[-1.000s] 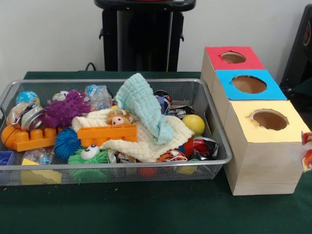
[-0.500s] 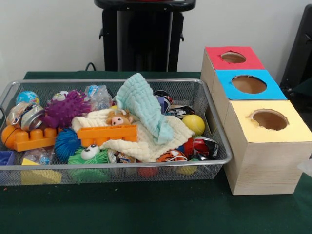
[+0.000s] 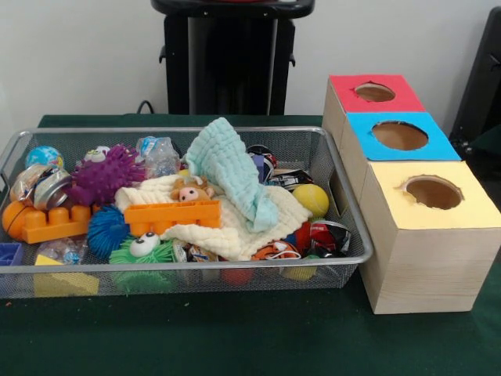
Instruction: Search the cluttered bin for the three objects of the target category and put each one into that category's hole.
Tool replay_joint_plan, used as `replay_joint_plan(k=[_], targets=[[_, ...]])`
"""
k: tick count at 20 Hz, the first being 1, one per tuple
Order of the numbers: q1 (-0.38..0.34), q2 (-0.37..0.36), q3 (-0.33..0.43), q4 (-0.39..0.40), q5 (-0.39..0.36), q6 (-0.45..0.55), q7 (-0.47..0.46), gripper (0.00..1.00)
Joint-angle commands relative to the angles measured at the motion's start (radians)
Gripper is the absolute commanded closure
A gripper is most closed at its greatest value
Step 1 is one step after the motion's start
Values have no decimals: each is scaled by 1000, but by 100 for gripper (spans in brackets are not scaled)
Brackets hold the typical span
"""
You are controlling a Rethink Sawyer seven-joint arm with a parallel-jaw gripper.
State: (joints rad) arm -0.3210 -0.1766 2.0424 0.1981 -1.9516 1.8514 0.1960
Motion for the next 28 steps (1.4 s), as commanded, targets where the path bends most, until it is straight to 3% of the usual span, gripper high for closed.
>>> replay_joint_plan(k=[1,9,17,22,28], targets=[[-46,40,233,-118,-253,112,-363,100],[-62,65,408,-139,-442,103,-427,100],[-72,82,514,-148,-562,97,-491,100],[-62,81,492,-135,-543,35,-439,100],[-69,46,546,-141,-622,96,-460,100]])
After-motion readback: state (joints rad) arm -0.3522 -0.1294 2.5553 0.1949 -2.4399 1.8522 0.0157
